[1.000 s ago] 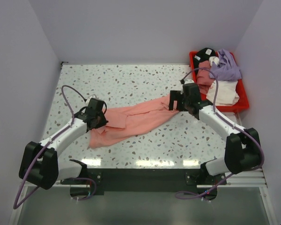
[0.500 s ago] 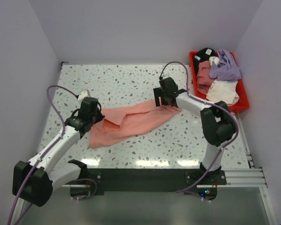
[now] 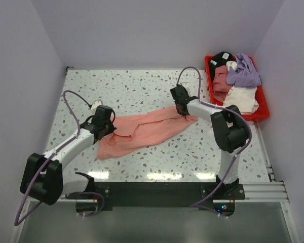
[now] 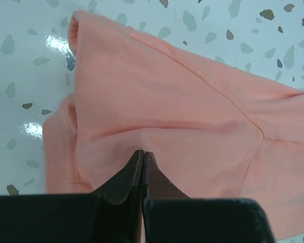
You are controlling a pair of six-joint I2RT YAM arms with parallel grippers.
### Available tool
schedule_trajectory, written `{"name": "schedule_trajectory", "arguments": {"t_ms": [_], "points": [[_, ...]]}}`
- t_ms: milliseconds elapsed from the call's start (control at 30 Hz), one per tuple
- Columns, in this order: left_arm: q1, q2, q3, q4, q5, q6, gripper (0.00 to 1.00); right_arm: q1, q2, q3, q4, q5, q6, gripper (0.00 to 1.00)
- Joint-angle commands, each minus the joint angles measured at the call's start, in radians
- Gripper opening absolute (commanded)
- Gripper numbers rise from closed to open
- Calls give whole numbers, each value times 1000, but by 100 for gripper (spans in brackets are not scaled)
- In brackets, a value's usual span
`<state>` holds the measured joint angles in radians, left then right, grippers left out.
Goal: Fold and stack the t-shirts
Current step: Flatten the tshirt out
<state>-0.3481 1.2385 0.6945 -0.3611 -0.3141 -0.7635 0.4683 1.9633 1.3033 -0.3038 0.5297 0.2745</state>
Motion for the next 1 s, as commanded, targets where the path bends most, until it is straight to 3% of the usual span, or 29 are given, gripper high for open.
{"name": "schedule_trajectory", "arguments": {"t_ms": [0, 233, 333, 400, 433, 500, 533, 733, 967], "points": [[4, 67, 87, 138, 15, 61, 0, -5, -33, 2, -1, 30, 25, 12], [4, 271, 237, 163, 44, 116, 1, -5, -53, -45, 12, -19, 29, 6], [4, 354, 275, 110, 66, 125, 14, -5, -50, -44, 9, -34, 25, 6], [4, 365, 264, 96, 64, 119, 27, -7, -50, -45, 5, -45, 23, 5], [4, 355, 252, 91, 64, 116, 41, -7, -52, -45, 5, -48, 23, 5], [4, 303, 218, 88, 67, 113, 53, -5, -57, -45, 3, -56, 20, 5], [4, 280, 208, 83, 67, 107, 64, -5, -58, -47, 3, -57, 19, 5], [4, 107, 171, 44, 26, 64, 83, -5, -69, -50, 2, -65, 14, 5], [4, 56, 148, -71, -52, -20, 88, -5, -75, -56, -3, -59, 3, 4]]}}
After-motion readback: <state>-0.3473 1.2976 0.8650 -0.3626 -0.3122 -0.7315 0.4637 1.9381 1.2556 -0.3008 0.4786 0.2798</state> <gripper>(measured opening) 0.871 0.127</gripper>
